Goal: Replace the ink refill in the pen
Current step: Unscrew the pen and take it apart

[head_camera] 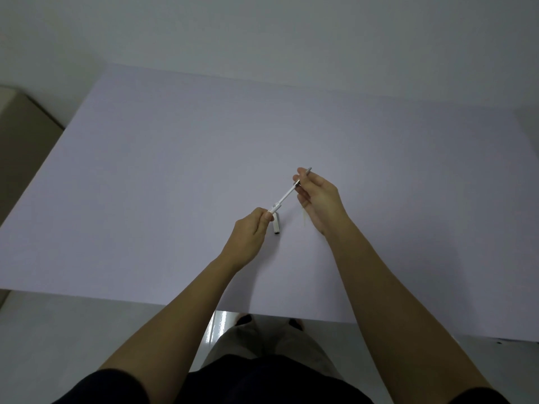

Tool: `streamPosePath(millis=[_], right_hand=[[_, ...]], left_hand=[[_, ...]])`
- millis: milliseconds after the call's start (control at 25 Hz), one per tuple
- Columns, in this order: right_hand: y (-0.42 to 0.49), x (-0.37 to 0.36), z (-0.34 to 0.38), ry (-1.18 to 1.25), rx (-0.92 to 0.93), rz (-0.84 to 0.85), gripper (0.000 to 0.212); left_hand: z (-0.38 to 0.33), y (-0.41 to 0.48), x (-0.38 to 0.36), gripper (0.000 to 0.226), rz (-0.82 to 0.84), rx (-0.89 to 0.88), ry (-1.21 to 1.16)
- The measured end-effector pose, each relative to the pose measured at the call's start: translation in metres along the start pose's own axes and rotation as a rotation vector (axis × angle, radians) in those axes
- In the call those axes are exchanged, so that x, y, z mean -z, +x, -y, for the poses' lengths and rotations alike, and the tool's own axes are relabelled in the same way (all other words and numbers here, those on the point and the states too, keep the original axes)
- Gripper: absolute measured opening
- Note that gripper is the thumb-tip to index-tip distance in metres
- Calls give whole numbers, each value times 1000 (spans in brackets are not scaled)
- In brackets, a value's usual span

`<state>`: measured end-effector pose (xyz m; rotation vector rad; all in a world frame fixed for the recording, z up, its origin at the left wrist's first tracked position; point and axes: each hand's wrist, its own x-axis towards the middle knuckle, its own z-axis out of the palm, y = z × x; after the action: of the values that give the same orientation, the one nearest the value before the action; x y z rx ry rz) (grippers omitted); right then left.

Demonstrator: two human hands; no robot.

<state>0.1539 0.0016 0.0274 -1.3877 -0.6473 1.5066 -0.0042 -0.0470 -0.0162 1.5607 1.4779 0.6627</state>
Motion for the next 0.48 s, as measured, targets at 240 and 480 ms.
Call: streamPosePath(millis=[240, 480], right_hand=[[-5, -2, 1, -126, 23, 97, 10], [-7, -4, -2, -215, 31, 161, 14]], left_hand=[[-1, 3, -4, 18, 24, -56, -63], [-5, 11, -5, 14, -30, -12, -161]])
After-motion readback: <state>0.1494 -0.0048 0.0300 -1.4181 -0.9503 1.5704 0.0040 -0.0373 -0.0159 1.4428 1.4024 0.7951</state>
